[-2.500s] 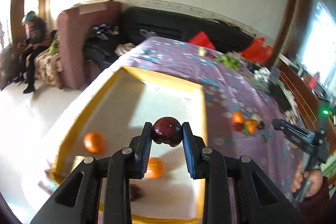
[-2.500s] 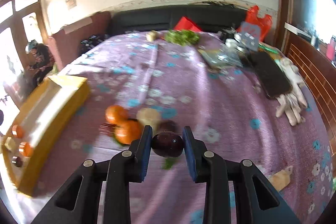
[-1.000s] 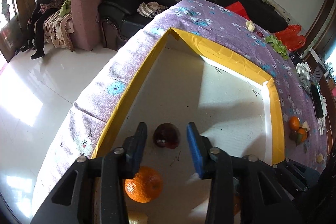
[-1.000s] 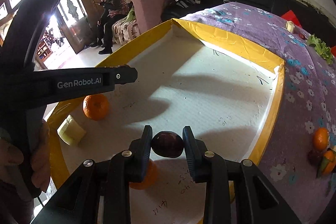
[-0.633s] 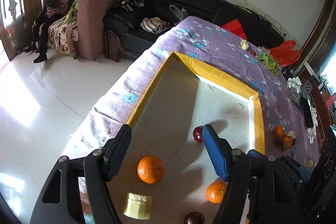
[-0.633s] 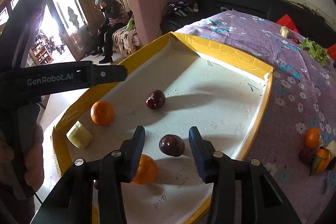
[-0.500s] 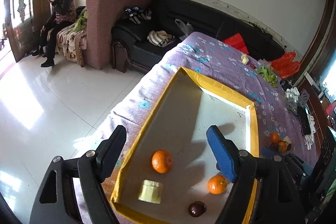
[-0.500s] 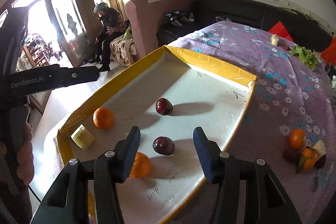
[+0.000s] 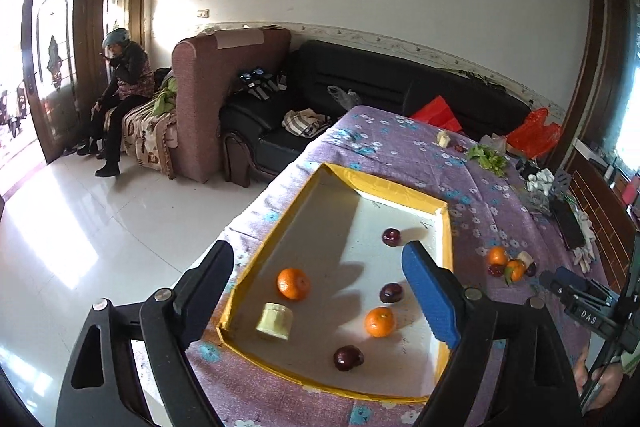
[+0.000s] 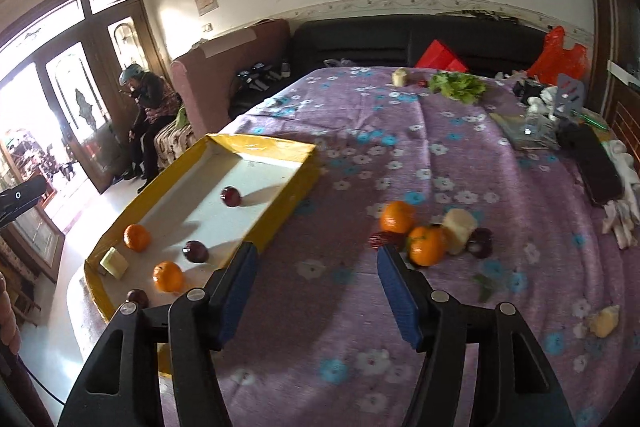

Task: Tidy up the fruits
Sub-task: 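Move both open tools back over the remaining fruit, then grasp the pale yellow slice with the right tool while the left tool grasps the leafy mandarin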

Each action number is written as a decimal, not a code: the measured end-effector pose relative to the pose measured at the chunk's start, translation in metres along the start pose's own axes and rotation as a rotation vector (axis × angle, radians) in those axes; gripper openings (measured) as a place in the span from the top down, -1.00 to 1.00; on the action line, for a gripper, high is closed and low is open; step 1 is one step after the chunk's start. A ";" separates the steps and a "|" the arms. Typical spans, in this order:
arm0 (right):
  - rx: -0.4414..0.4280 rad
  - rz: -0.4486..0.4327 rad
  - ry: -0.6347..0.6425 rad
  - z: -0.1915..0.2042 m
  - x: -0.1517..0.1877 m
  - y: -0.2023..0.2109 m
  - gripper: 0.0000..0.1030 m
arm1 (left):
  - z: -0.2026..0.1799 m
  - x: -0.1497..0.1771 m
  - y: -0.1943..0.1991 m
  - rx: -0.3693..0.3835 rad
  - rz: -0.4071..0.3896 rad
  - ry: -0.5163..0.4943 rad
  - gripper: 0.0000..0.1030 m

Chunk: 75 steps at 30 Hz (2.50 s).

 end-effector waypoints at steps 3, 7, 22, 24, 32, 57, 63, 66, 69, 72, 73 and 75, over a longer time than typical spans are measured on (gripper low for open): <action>0.098 -0.024 -0.032 -0.047 -0.003 0.021 -0.31 | -0.027 0.005 -0.002 0.055 0.006 -0.040 -0.70; 0.219 -0.056 -0.095 -0.111 -0.013 0.050 -0.31 | -0.060 0.015 -0.010 0.120 0.043 -0.073 -0.73; 0.430 0.077 -0.268 -0.231 0.033 0.046 -0.38 | -0.162 0.045 -0.047 0.300 0.188 -0.177 -0.73; 0.448 0.103 -0.255 -0.233 0.046 0.040 -0.37 | -0.182 0.050 -0.053 0.332 0.178 -0.220 -0.72; 0.450 0.138 -0.258 -0.241 0.062 0.033 0.50 | -0.263 0.067 -0.088 0.426 0.179 -0.395 -0.50; 0.413 0.091 -0.318 -0.243 0.061 0.041 0.51 | -0.323 0.107 -0.166 0.394 0.244 -0.616 0.43; 0.400 0.019 -0.328 -0.243 0.055 0.052 0.51 | -0.296 0.093 -0.148 0.406 0.250 -0.497 0.97; 0.366 -0.021 -0.334 -0.240 0.051 0.056 0.51 | -0.275 0.084 -0.136 0.428 0.255 -0.417 0.97; 0.369 -0.029 -0.328 -0.238 0.051 0.055 0.51 | -0.259 0.078 -0.134 0.452 0.284 -0.356 0.89; 0.375 -0.020 -0.337 -0.240 0.052 0.053 0.51 | -0.255 0.076 -0.136 0.434 0.273 -0.353 -0.05; 0.378 -0.020 -0.342 -0.240 0.053 0.053 0.51 | -0.256 0.077 -0.135 0.429 0.252 -0.363 -0.36; 0.383 -0.025 -0.346 -0.241 0.053 0.054 0.51 | -0.261 0.080 -0.133 0.444 0.228 -0.380 -0.45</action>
Point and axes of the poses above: each gripper's, at about its wrist camera, not at the fingertips, and y roughly against the way its jaws point, z to its left, x to its underside, the point moved 2 cm from there along -y, roughly the way its jaws point, and after that the axes turned 8 degrees about -z, right-handed, at the moved point
